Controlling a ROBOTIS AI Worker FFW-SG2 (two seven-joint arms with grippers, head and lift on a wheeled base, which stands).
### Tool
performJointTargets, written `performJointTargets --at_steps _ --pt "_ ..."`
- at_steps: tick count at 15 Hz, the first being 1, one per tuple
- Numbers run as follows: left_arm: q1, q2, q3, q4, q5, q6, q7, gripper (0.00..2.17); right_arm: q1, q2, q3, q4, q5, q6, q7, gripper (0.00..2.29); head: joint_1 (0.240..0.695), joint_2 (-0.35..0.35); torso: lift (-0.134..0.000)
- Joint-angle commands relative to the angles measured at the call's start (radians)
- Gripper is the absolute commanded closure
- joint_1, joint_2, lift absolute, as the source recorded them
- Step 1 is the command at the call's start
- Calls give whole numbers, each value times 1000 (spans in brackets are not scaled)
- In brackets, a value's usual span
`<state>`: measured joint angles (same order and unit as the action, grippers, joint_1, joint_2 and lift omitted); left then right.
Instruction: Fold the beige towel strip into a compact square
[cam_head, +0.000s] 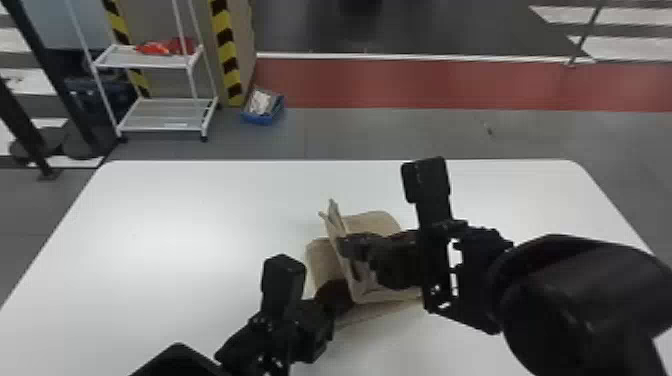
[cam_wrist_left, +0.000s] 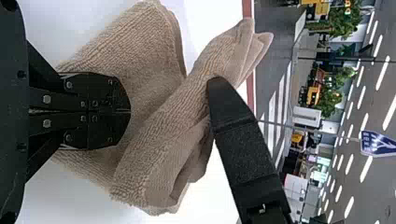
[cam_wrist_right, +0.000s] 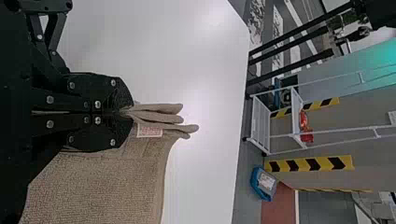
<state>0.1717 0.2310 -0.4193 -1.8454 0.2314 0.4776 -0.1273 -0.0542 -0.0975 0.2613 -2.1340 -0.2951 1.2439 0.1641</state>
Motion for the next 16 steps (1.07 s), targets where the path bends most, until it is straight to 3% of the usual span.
performJointTargets --at_steps 1,11,12,13,16 --pt "0 2 4 0 0 -3 0 1882 4 -1 3 0 28 1 0 1214 695 -9 -124" --pt "-3 -2 8 0 0 -3 2 1878 -44 7 92 98 73 1 0 1170 695 5 -124" --pt "-1 1 8 -3 2 -12 3 1878 -42 7 95 103 71 1 0 954 695 10 -124" --pt "0 2 10 -8 3 -12 5 1872 -41 7 98 103 70 1 0 913 695 14 -124" --pt "26 8 14 -38 3 -83 9 1551 -35 5 88 101 70 1 0 532 695 21 -124"
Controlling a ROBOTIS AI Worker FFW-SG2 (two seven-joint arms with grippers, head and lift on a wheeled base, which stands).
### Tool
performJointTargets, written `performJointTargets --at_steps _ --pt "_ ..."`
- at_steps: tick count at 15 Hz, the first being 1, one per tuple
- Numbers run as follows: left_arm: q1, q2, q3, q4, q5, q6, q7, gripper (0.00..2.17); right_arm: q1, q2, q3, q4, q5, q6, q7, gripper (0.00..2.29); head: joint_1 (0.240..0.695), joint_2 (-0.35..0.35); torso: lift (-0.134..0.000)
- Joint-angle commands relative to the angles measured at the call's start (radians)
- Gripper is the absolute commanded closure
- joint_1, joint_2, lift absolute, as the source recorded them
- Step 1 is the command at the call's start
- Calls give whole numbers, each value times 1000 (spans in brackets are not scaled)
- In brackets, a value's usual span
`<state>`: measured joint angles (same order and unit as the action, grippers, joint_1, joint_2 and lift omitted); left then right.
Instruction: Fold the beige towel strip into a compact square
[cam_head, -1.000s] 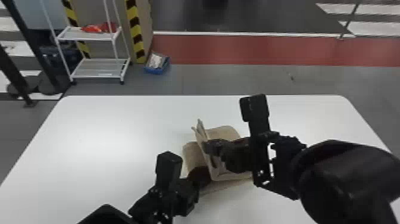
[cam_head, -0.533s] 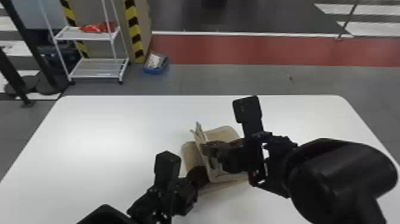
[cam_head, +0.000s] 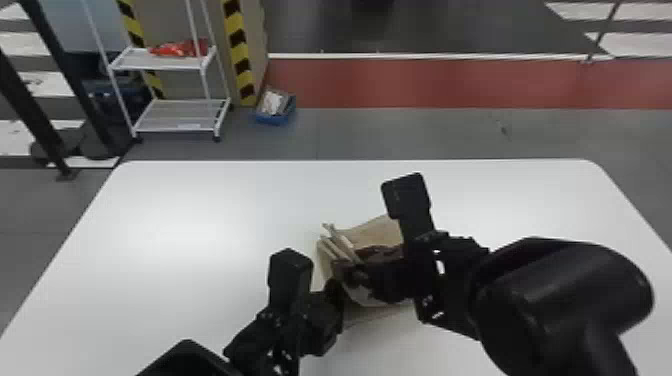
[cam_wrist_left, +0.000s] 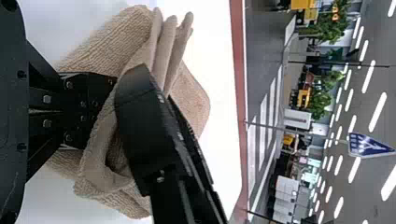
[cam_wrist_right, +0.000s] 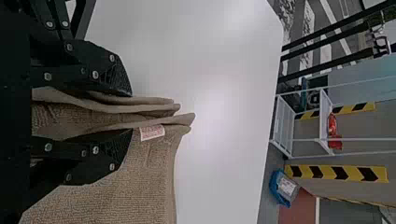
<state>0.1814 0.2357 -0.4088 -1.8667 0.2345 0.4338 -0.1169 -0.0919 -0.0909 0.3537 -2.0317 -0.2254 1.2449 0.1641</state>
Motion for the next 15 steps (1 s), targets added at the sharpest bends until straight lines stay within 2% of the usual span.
performJointTargets --at_steps 1,3,4,5,9,11,13,15 --pt "29 5 13 -35 0 -39 -1 1399 3 -1 -4 -1 0 0 0 485 695 21 -124" --pt "53 25 27 -83 -4 -39 -1 738 3 -1 -6 -1 -3 0 0 485 695 19 -124" --pt "70 33 48 -109 -9 -36 -1 606 4 -1 -6 -1 -3 0 0 485 695 22 -124" --pt "90 42 71 -138 -9 -36 -3 593 4 -1 -7 -1 -3 0 2 485 695 26 -124" --pt "141 47 146 -189 -12 -36 -6 593 26 -1 -16 -10 -6 -15 2 475 695 69 -124" --pt "153 47 177 -198 -12 -36 -7 593 63 -6 -22 -58 -6 -25 2 377 695 84 -124" --pt "158 47 182 -201 -11 -36 -12 593 77 -7 -33 -74 -9 -28 2 373 695 109 -124" --pt "158 42 174 -198 -12 -36 -12 593 106 -9 -50 -104 -9 -95 0 373 695 112 -124"
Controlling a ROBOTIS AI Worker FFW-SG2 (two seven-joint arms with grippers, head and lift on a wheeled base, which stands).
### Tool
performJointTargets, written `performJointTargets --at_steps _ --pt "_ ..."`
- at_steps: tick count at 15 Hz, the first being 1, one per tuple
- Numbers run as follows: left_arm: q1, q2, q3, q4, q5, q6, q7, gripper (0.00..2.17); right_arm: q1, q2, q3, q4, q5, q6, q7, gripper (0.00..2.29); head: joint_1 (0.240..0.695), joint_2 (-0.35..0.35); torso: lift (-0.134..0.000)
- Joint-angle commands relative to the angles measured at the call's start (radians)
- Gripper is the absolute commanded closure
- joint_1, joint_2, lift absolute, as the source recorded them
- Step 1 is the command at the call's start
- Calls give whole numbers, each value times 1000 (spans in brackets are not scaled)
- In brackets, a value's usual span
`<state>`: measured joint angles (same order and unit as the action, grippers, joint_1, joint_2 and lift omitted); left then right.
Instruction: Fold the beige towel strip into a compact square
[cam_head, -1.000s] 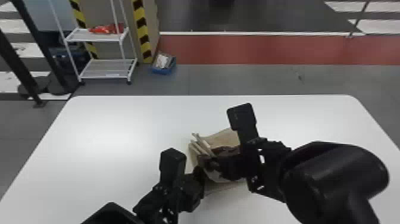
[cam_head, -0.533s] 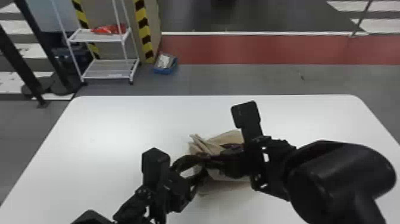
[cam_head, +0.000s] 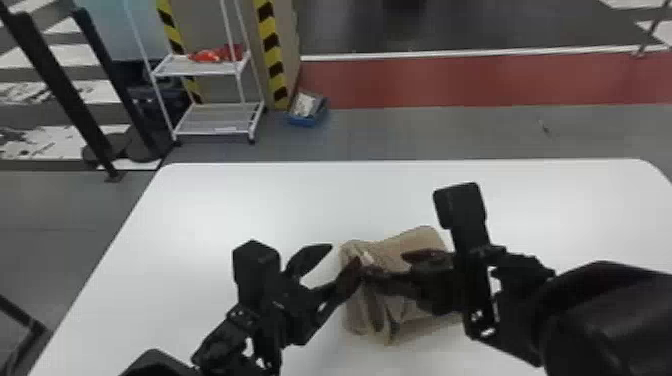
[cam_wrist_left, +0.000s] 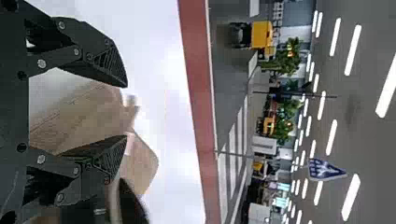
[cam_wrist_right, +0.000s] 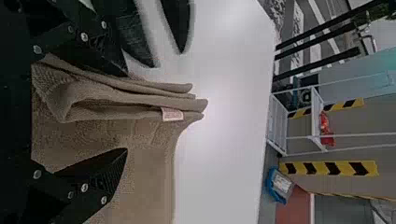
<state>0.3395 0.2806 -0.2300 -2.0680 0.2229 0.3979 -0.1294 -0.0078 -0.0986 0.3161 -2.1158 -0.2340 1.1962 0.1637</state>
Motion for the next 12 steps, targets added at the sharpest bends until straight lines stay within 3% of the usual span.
performJointTargets --at_steps 1,4,12 --pt "-2 -4 -8 9 0 0 1 593 37 -1 -22 -49 10 -68 0 373 695 111 -124" --pt "-4 -6 -8 12 0 0 1 593 63 -10 -75 -70 -21 -71 14 373 695 97 -124" --pt "-5 -9 -19 11 3 -9 7 593 92 -12 -104 -89 -22 -117 34 373 695 61 -124"
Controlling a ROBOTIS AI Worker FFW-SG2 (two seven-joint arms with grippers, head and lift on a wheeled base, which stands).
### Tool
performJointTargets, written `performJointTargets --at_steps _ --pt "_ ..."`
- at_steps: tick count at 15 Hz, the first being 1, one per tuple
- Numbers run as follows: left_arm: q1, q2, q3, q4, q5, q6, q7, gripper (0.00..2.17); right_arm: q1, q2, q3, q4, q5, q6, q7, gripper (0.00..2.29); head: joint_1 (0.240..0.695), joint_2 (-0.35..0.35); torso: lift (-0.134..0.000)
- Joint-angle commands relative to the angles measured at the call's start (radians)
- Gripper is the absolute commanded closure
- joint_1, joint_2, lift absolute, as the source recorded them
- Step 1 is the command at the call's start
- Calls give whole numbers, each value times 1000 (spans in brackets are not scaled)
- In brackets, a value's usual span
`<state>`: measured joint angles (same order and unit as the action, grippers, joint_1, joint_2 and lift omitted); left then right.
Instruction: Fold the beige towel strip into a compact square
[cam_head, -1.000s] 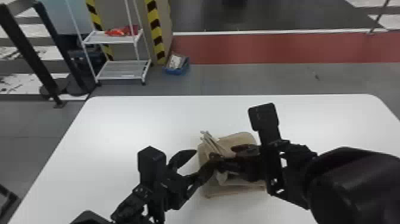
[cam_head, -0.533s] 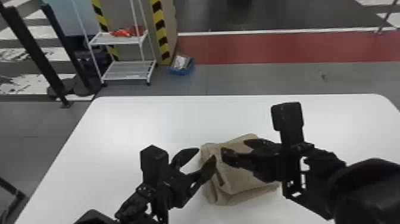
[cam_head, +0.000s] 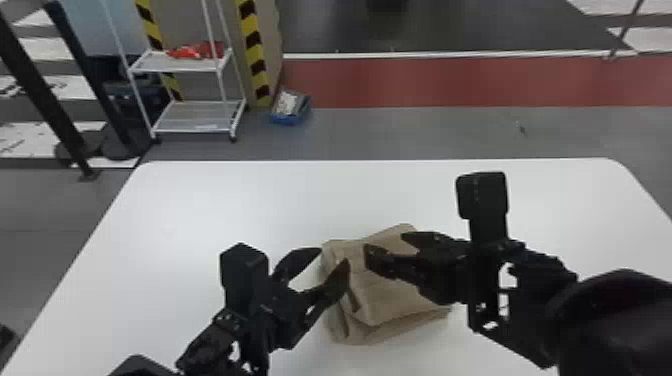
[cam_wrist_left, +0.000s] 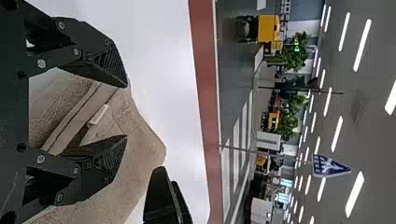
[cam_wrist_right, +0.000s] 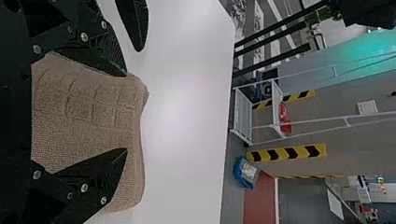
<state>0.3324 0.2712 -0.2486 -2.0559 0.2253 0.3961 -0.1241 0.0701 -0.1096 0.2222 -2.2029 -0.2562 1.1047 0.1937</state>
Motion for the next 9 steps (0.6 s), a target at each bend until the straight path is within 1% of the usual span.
performJointTargets --at_steps 1,2,3,4,5,7,9 --pt "4 2 0 0 -1 -19 4 593 28 -1 -23 -8 0 -62 10 373 695 61 -124" --pt "7 2 0 3 -1 -38 9 589 53 -1 -44 -8 0 -118 29 373 695 60 -124" --pt "7 0 0 10 -1 -62 23 495 88 -1 -73 -8 -2 -203 52 373 695 58 -124" --pt "11 3 0 19 -4 -102 35 262 132 -1 -110 -8 -15 -332 75 356 695 51 -124" --pt "16 5 6 26 -4 -121 37 208 171 -2 -152 -6 -32 -409 93 336 695 47 -124" --pt "27 6 11 65 -9 -265 75 191 255 -2 -264 12 -83 -565 148 329 695 26 -124" --pt "40 8 11 115 -20 -473 162 174 329 -1 -395 45 -146 -679 213 329 695 -2 -124"
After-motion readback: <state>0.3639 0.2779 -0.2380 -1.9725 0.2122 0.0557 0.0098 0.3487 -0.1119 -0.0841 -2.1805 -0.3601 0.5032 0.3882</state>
